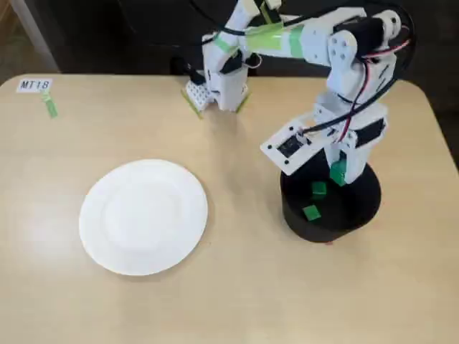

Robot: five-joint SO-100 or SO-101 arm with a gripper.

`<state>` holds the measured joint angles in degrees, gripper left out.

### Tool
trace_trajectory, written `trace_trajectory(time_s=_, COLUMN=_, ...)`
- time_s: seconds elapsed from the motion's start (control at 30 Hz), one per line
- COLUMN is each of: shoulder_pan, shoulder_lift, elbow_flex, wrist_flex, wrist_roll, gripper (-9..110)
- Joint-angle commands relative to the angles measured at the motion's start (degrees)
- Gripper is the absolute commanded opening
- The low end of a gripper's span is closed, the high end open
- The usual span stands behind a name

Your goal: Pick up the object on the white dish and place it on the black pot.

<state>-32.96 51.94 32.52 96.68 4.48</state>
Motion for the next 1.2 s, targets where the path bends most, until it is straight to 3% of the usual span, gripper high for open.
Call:
trace_trajectory(time_s=0.0, shoulder_pan=-0.79, shoulder_lift=-2.29, elbow_flex=-3.16, wrist_flex=0.00, wrist_roll=0.53, gripper=0)
trace_trajectory(time_s=0.43, shoulder_pan=0.00, shoulder_lift=-8.79, elbow_flex=-5.54, wrist_flex=0.00, wrist_roll=1.32, gripper=1)
trace_trajectory(time_s=0.6, shoulder_pan=-0.62, shoulder_lift=-7.56, elbow_flex=-5.63, wrist_flex=0.09, wrist_roll=-0.97, gripper=29)
trace_trajectory(time_s=0.73, shoulder_pan=-0.44, shoulder_lift=-6.59, elbow_flex=-5.63, wrist_flex=0.09, wrist_roll=-0.79, gripper=33)
trace_trajectory(time_s=0.83, shoulder_pan=0.09, shoulder_lift=-5.10, elbow_flex=-5.63, wrist_flex=0.18, wrist_roll=-0.70, gripper=27)
trace_trajectory(time_s=0.97, shoulder_pan=1.23, shoulder_lift=0.44, elbow_flex=-5.63, wrist_flex=0.18, wrist_roll=0.44, gripper=0)
trace_trajectory(time_s=1.17, shoulder_pan=4.31, shoulder_lift=18.02, elbow_flex=-5.63, wrist_flex=-0.09, wrist_roll=-1.23, gripper=0)
